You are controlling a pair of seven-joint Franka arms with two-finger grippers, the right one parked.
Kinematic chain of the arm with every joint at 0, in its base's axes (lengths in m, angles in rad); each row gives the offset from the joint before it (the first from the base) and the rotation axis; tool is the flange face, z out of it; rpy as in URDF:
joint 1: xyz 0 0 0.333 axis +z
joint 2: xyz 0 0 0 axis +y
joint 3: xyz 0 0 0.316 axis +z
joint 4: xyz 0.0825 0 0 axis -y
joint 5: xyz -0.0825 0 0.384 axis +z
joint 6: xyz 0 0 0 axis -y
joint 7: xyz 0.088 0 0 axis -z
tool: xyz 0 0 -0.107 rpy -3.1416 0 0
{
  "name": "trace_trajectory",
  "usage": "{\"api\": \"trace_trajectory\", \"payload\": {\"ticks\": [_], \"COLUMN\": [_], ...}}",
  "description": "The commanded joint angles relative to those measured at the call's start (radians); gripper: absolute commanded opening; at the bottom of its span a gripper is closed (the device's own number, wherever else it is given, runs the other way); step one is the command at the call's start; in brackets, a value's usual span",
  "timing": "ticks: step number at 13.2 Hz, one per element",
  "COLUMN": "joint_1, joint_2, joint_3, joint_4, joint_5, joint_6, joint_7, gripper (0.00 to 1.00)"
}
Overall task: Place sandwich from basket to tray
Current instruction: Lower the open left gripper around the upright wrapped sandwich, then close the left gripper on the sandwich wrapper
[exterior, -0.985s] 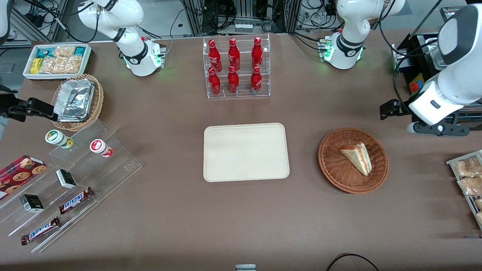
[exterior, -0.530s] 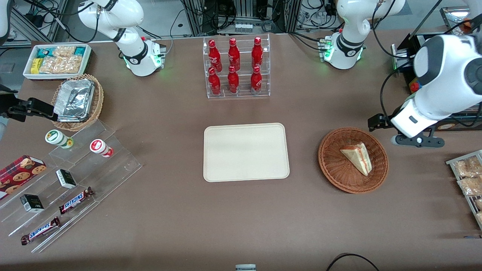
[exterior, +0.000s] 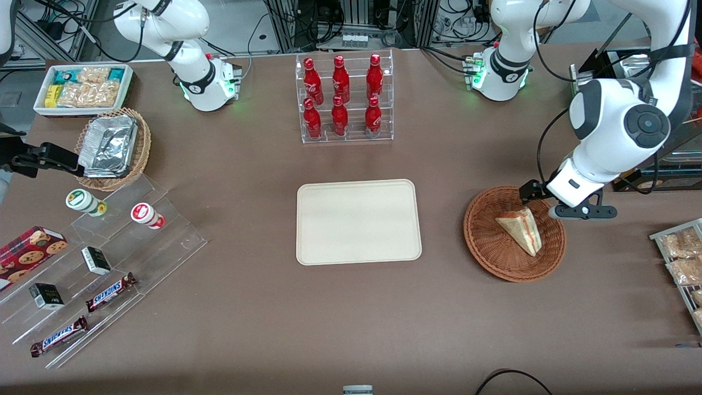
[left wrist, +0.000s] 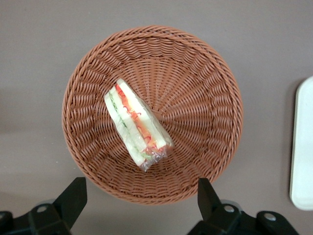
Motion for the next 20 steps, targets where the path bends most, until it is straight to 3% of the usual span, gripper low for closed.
{"api": "trace_trajectory", "payload": {"ticks": [1,13,20], "joint_1": [0.0,0.006,0.008], "joint_2": [-0.014,0.075,0.175], "joint_3": [-0.002,-0.002,0.0], "joint_4": [-0.04,-0.1,-0.095], "joint_5": [0.011,0.011,0.011], "joint_6": [0.059,0.25,0.295], "joint_7": [-0.147,-0.687,-0.7], "gripper": [1.0,1.0,1.0]}}
